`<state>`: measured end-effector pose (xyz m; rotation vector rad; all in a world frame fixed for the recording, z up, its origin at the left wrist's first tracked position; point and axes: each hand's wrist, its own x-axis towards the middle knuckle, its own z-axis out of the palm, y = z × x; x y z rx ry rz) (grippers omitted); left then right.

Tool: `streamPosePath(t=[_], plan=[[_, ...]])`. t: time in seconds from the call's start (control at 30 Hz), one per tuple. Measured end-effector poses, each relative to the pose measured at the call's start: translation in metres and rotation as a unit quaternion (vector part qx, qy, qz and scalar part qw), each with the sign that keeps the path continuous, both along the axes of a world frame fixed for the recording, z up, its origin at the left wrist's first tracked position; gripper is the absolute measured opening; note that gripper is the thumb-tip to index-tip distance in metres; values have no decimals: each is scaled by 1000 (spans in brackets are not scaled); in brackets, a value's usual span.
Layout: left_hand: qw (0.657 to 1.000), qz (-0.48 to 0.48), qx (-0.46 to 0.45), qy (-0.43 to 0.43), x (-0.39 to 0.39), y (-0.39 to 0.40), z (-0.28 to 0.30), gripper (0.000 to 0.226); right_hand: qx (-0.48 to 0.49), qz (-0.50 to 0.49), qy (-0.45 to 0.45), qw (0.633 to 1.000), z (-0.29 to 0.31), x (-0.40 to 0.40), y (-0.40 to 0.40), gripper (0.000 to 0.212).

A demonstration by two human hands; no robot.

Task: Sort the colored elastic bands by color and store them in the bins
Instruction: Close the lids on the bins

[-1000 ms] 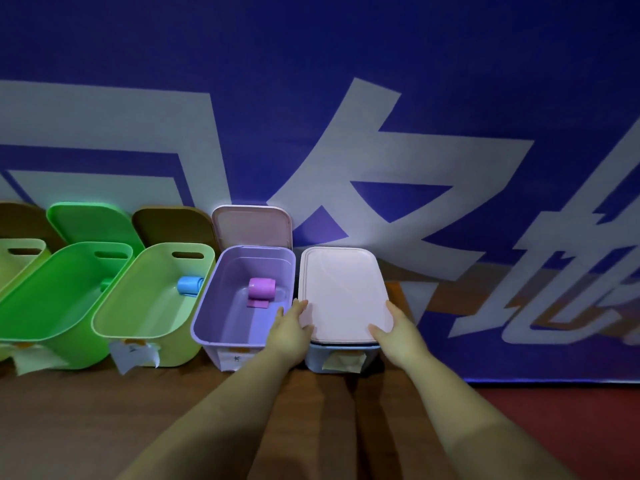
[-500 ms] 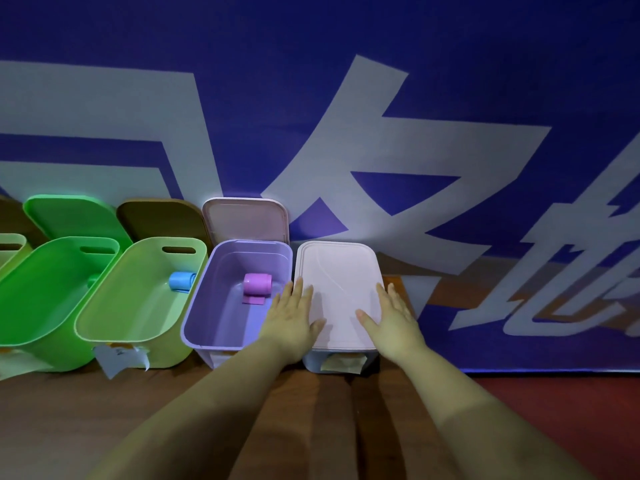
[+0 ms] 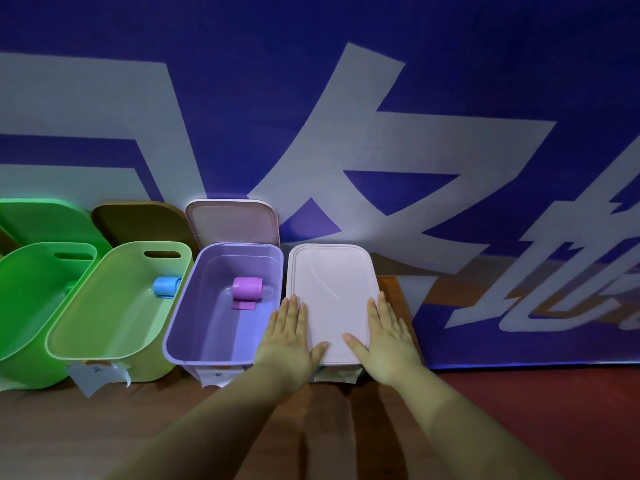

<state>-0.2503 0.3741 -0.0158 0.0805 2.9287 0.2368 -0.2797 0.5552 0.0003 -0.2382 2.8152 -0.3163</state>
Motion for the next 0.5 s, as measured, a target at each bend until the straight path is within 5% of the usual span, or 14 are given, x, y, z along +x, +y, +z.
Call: streamPosePath(t=[0.07,0.33,0.4,0.5], plan=[[1000,6,5,-5,-2,1,-1,115,14,4,1,1000,-1,-1,0,83],[1000,-13,-5,-15,0,1,5,143,38,-6,24,999,0,5,2,82],[1000,-16,-3,7,-4,-3,9,129,45,-7,33,998,3,5,1,83],[992,-35,-11,123,-19,-9,10,72,37,-20,70,997,10,-8,-2,81]])
